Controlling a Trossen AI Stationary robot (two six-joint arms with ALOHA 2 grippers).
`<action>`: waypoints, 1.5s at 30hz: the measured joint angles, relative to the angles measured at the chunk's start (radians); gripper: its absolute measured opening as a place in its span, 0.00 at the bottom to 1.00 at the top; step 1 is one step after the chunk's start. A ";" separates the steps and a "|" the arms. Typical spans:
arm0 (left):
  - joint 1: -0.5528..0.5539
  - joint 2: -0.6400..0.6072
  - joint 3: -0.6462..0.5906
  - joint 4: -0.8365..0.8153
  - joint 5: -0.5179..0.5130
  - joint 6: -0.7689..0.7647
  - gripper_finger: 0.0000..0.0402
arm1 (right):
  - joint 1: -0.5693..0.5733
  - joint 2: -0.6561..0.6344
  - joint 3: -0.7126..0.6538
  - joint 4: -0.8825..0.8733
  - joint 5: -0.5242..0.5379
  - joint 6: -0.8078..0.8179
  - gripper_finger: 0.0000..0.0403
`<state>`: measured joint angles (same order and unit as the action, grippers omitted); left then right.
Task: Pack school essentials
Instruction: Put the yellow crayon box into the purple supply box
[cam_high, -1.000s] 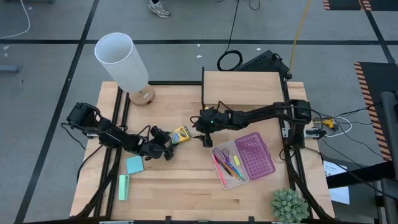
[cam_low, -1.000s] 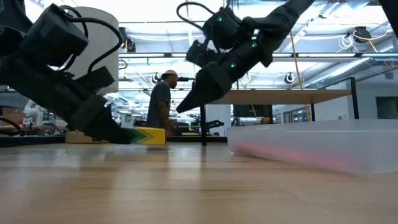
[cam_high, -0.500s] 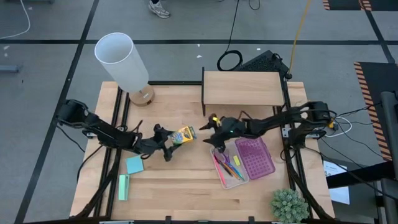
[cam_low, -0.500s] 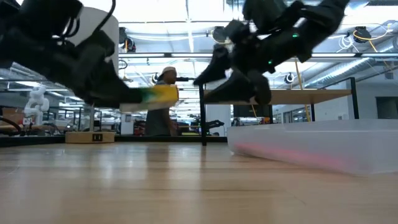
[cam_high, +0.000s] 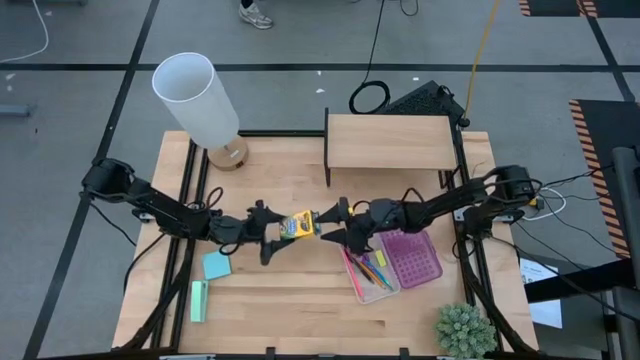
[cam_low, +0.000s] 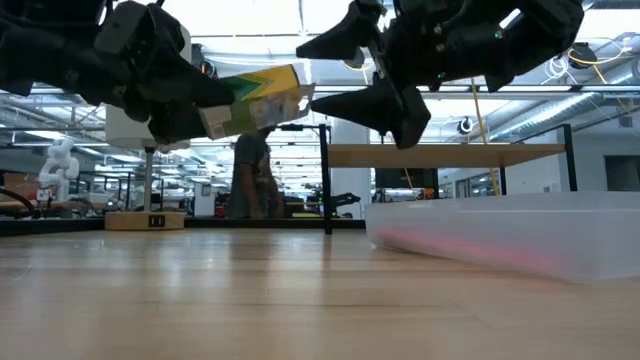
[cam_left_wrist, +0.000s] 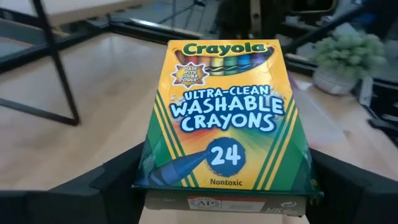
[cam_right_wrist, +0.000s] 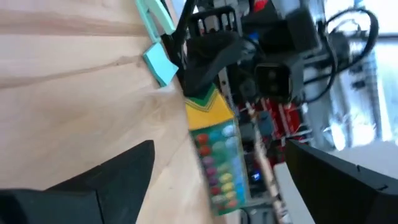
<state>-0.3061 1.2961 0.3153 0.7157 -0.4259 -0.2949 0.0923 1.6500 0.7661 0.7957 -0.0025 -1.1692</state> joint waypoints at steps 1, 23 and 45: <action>0.000 0.000 0.000 -0.003 0.015 -0.001 0.84 | 0.002 0.006 0.005 0.001 0.000 -0.026 0.87; 0.000 -0.002 0.000 -0.008 0.113 -0.054 0.85 | 0.000 0.148 0.152 -0.005 -0.101 -0.160 0.66; 0.000 -0.002 0.000 -0.008 0.113 -0.048 0.85 | 0.000 0.148 0.154 -0.038 -0.100 -0.044 0.26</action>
<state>-0.3061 1.2945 0.3153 0.7080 -0.3130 -0.3432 0.0925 1.7977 0.9199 0.7580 -0.1020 -1.2131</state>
